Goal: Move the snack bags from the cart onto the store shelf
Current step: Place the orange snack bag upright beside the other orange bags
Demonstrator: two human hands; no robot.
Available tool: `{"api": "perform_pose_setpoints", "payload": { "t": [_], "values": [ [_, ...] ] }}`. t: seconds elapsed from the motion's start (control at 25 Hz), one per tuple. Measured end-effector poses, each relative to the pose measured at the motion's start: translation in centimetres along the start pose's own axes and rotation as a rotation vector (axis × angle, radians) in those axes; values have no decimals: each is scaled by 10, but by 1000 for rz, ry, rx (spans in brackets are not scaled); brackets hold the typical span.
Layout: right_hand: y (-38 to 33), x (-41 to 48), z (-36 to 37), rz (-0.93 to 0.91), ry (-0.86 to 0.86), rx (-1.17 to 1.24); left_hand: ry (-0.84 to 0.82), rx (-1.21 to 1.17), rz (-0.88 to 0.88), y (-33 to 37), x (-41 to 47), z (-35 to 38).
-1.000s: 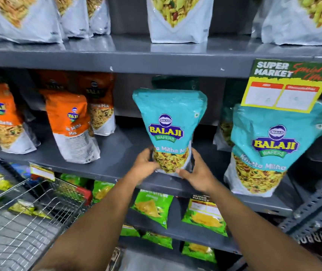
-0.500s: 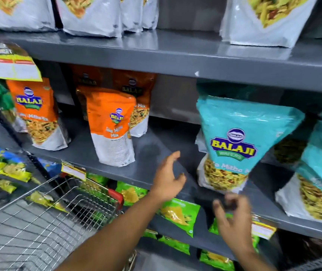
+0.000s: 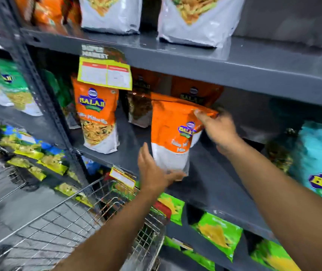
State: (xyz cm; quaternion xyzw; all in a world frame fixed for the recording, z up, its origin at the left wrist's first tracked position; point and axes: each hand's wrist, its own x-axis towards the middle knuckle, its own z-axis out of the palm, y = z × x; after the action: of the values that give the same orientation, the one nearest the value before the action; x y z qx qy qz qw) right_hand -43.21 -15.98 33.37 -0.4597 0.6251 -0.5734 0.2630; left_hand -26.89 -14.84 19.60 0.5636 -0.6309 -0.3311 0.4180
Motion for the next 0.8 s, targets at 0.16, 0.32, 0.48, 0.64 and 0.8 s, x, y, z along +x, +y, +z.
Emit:
{"api": "perform_pose_setpoints", "payload": {
  "t": [0.16,0.32,0.48,0.64,0.8],
  "values": [
    [25,-13,8,109,-184,294,43,-74,-71,2,-8,29],
    [80,-30,15,348,-343,379,178,-123,-194,-3,-12,35],
    [95,-42,20,363,-292,381,97,-150,-119,-13,-18,30],
    [113,-80,19,140,-83,239,-114,-195,-81,-27,17,8],
    [136,-105,32,44,168,79,92,-296,-130,-29,12,-4]
  ]
}}
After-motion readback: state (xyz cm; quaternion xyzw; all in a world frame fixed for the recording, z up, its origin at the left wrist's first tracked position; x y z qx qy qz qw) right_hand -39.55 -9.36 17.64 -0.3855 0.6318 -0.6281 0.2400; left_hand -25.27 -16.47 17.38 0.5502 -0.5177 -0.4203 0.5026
